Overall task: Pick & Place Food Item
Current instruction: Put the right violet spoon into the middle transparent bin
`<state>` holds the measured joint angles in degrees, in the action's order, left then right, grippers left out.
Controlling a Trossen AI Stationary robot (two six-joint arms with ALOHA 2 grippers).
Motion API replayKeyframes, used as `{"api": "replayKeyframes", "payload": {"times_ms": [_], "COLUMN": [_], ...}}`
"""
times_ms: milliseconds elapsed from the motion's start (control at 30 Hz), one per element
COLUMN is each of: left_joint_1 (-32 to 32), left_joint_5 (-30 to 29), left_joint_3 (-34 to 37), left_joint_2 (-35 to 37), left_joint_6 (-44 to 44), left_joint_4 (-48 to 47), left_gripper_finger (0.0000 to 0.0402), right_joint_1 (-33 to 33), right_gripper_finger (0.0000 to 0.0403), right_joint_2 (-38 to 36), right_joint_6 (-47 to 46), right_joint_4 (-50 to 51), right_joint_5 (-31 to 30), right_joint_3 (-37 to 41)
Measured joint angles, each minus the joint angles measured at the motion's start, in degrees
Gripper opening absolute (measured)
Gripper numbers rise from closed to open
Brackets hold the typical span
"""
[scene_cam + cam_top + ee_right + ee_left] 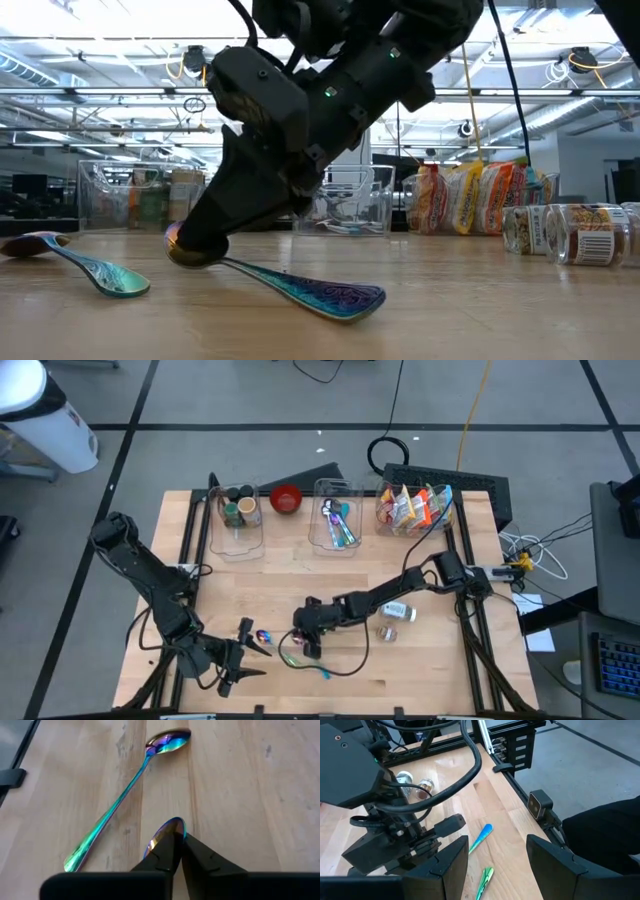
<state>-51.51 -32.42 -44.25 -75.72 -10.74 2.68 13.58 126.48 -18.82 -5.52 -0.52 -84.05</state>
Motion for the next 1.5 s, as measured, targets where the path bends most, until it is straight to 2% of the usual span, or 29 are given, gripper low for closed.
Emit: {"api": "replayKeyframes", "payload": {"times_ms": [400, 700, 1033, 1133, 1333, 1500], "left_joint_1": [0.0, 0.0, 0.0, 0.0, 0.1, 0.1], "left_joint_5": [0.0, -0.1, -0.9, -1.1, -1.4, -5.9], "left_joint_3": [0.0, 0.0, 0.0, 0.0, 0.0, 0.0], "left_joint_2": [0.0, 0.0, 1.9, 3.2, 5.0, 5.0], "left_joint_6": [-0.3, -0.3, 0.0, -0.4, 0.0, 0.2], "left_joint_4": [0.3, 0.6, 0.8, 0.6, 0.4, 0.4], "left_gripper_finger": [0.0209, 0.0209, 0.0209, 0.0209, 0.0209, 0.0209], "right_joint_1": [-1.9, -2.4, -2.5, -2.7, -4.5, -8.2], "right_gripper_finger": [0.0002, 0.0001, 0.0001, 0.0001, 0.0001, 0.0001], "right_joint_2": [-0.5, -3.7, -13.3, -17.2, -24.5, -29.9], "right_joint_6": [-0.5, -0.8, 1.1, 0.2, 0.2, -0.6], "right_joint_4": [0.0, 0.1, 5.6, 9.6, 16.1, 21.3], "right_joint_5": [0.7, 0.1, -9.6, -14.2, -19.1, -24.9], "right_joint_3": [0.1, 0.2, 0.1, 0.2, 0.1, 0.1]}}
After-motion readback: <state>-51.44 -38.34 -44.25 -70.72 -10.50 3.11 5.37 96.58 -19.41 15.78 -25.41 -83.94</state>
